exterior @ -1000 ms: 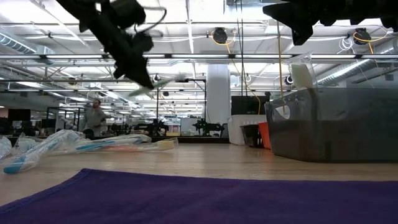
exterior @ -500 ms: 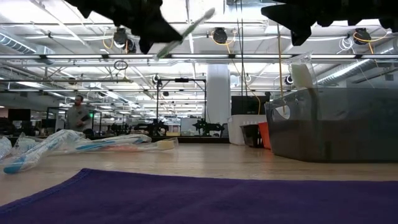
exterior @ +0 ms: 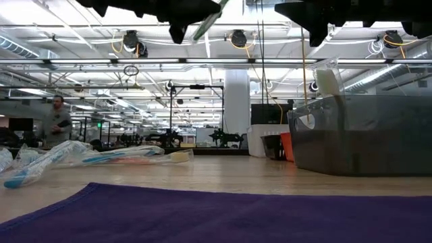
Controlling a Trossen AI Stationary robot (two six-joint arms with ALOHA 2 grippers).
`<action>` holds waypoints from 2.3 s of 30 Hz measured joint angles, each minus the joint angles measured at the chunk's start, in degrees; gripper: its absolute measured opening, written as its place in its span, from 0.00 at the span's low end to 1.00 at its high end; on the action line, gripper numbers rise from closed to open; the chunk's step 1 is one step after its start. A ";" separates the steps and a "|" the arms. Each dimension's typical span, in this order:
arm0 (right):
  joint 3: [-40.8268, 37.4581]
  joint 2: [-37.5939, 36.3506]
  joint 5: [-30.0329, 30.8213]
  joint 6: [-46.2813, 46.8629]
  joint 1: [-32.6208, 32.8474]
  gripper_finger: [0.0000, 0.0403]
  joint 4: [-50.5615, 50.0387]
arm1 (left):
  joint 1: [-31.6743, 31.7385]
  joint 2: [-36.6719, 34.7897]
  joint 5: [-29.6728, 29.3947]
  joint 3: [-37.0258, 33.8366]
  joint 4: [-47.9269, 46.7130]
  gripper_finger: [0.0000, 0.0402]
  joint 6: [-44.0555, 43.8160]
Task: Pick & Place Toothbrushes
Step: Put the green toothbrush into the transparent black bin
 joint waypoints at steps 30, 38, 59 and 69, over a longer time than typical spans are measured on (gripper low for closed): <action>0.02 0.00 -4.67 0.12 -5.18 0.39 3.19 | -0.95 14.13 -0.43 -0.02 24.93 0.02 -0.24; 0.02 0.00 -4.66 0.29 -5.52 0.39 3.23 | -0.93 14.09 -2.44 -0.02 25.15 0.01 0.74; 0.02 0.02 -4.73 0.21 -5.50 0.39 3.58 | -0.97 21.34 -3.83 3.90 29.99 0.02 -0.32; 0.02 0.02 -4.57 1.47 -5.50 0.38 0.98 | -0.70 25.05 -1.94 8.57 29.20 0.01 -0.27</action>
